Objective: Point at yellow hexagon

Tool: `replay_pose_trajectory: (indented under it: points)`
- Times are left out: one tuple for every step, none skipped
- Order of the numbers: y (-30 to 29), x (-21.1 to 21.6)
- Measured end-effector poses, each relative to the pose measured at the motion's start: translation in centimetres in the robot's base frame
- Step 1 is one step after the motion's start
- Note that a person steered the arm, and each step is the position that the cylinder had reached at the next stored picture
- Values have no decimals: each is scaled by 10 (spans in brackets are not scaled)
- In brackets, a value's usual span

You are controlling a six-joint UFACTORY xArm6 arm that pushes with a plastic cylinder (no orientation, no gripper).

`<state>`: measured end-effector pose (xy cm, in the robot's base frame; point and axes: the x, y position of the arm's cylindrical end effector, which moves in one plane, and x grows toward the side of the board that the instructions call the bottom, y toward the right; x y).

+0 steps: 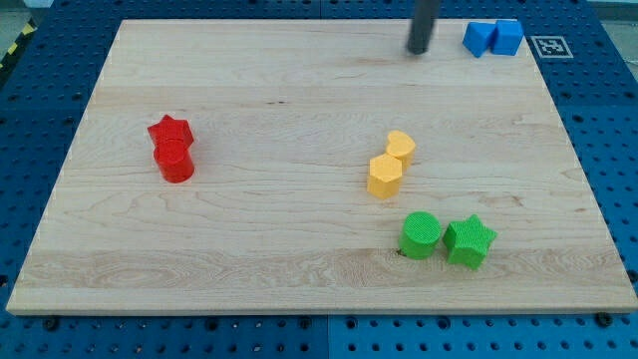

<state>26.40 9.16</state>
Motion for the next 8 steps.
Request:
replay_pose_trajectory:
  points:
    - [-106, 19]
    - [-206, 39]
    - [-223, 42]
    - [-202, 71]
    - [-191, 137]
    - [-171, 204]
    - [-124, 263]
    - [-76, 275]
